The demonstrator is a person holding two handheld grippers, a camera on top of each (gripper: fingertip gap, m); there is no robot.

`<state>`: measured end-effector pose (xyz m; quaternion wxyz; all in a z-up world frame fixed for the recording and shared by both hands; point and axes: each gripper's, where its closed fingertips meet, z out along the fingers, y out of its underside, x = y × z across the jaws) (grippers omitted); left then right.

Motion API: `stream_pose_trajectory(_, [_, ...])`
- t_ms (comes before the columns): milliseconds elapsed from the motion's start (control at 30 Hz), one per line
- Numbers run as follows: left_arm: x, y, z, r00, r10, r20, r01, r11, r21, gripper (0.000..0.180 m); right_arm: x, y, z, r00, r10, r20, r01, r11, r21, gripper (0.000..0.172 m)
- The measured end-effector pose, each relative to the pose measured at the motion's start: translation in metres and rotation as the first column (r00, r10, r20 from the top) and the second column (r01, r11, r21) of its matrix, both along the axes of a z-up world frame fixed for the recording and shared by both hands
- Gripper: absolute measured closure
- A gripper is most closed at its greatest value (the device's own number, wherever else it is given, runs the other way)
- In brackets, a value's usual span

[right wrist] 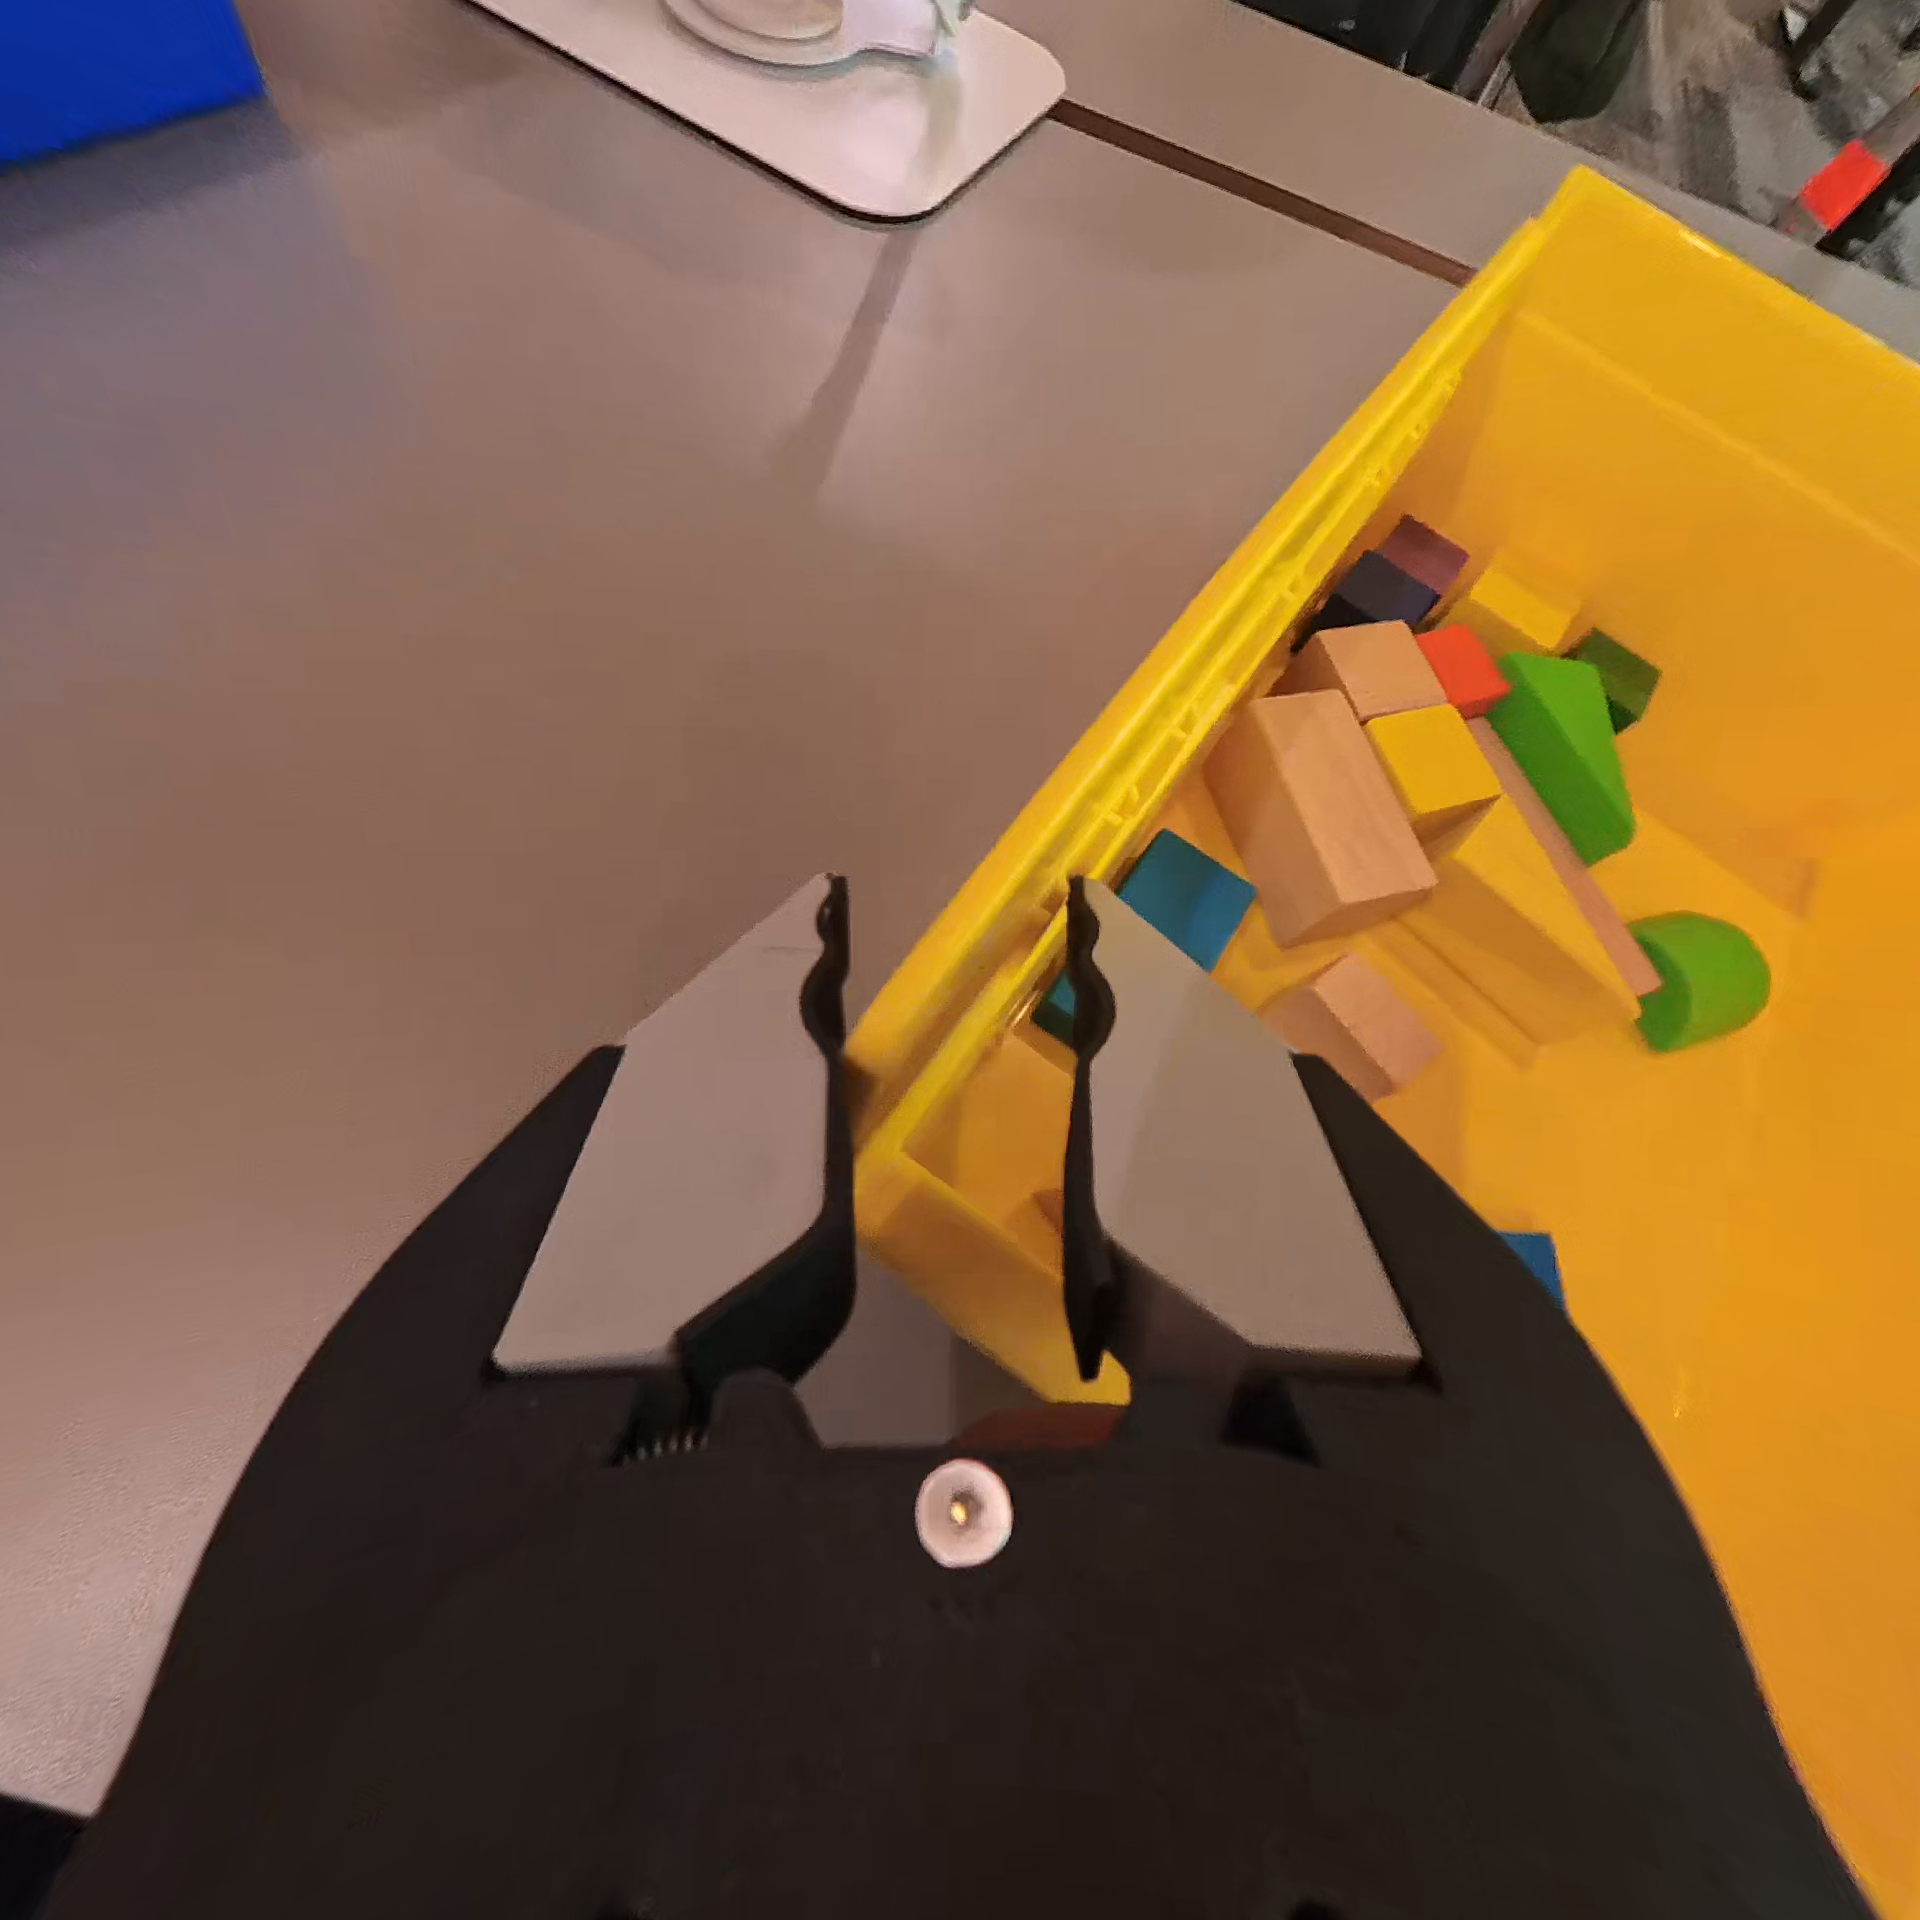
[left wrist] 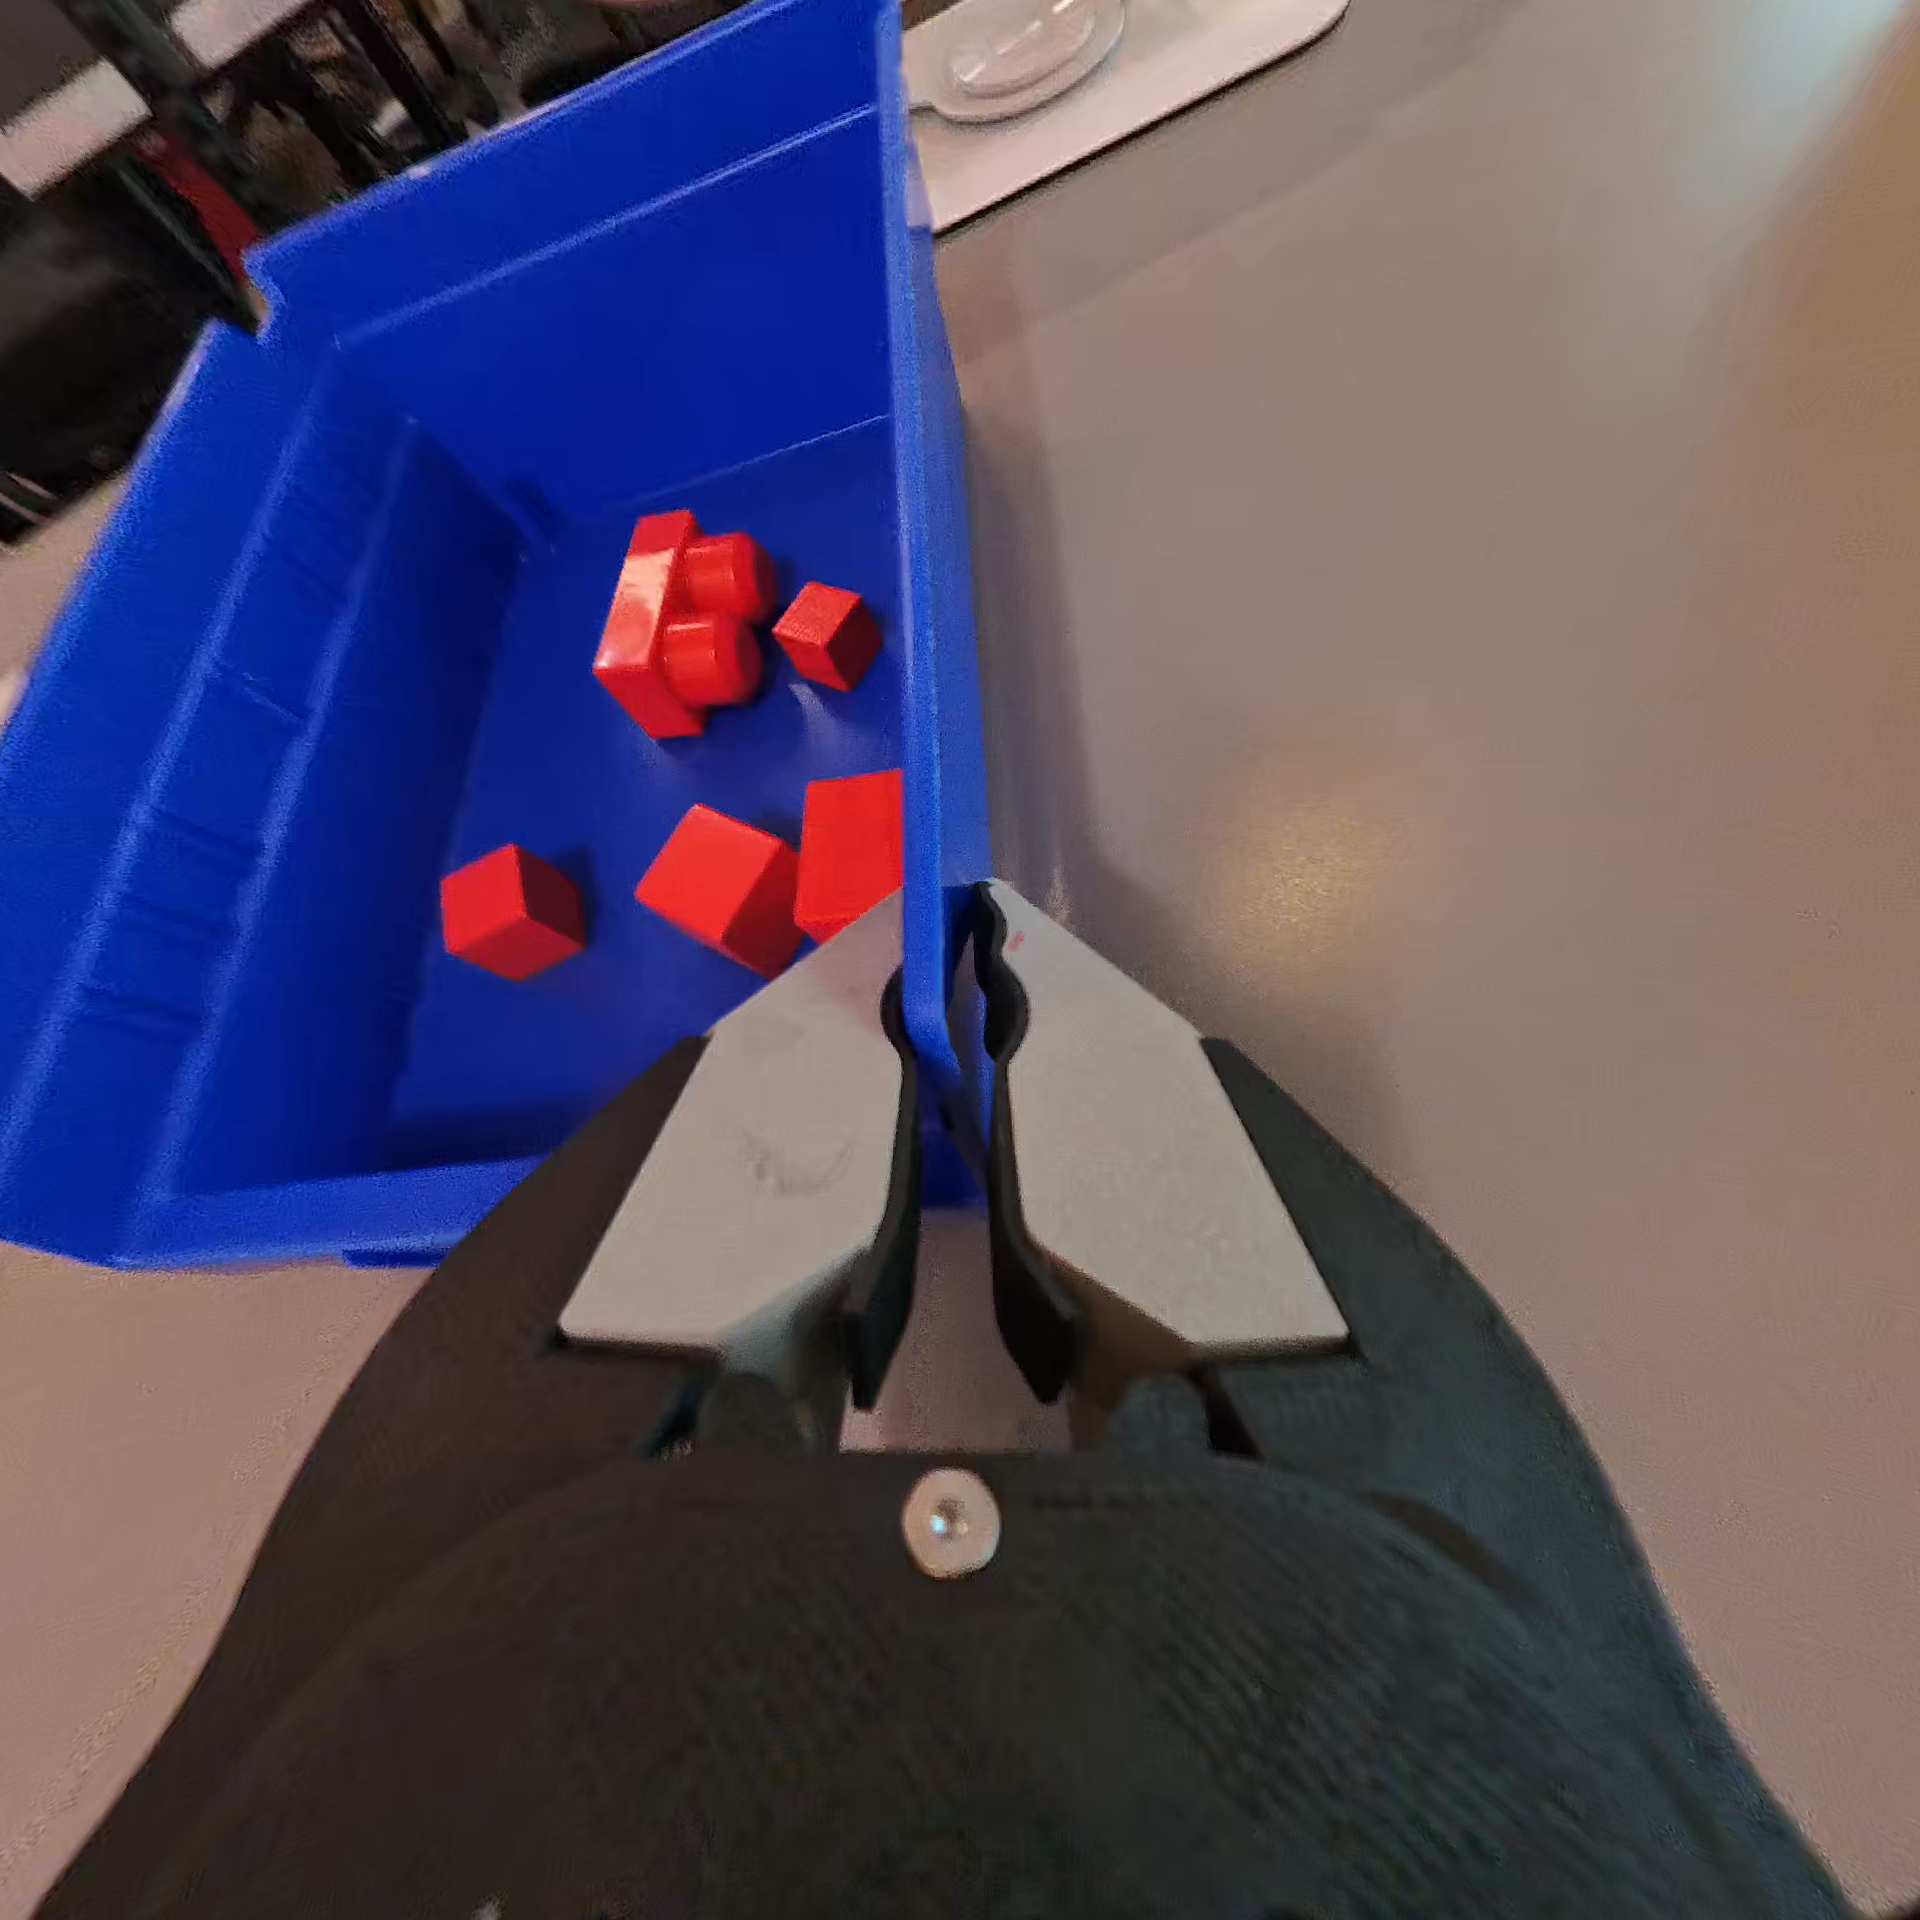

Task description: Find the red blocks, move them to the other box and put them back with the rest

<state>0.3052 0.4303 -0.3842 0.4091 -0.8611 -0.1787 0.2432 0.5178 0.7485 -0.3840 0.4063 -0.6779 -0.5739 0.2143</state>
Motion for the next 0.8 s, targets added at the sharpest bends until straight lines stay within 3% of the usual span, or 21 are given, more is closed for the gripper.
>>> stream_pose_trajectory(133, [0.000,-0.036,0.002,0.995,0.063,0.073,-0.072,0.988,0.136,0.178,-0.001,-0.009,-0.001,0.996,0.090,0.014,-0.090,0.996,-0.005,0.128])
stream_pose_trajectory(333, [0.014,-0.077,0.004,0.975,0.215,-0.047,-0.210,0.973,0.100,0.178,0.024,-0.031,-0.001,0.977,0.212,0.004,-0.212,0.977,-0.016,0.133])
stream_pose_trajectory(567, [0.033,-0.052,0.007,0.982,0.181,-0.046,-0.174,0.977,0.119,0.172,0.063,-0.043,-0.004,0.954,0.291,0.069,-0.291,0.957,-0.014,0.143])
stream_pose_trajectory(800, [0.031,-0.015,0.008,0.992,0.111,0.057,-0.119,0.980,0.157,0.155,0.024,-0.026,-0.005,0.938,0.334,0.096,-0.332,0.943,-0.034,0.138])
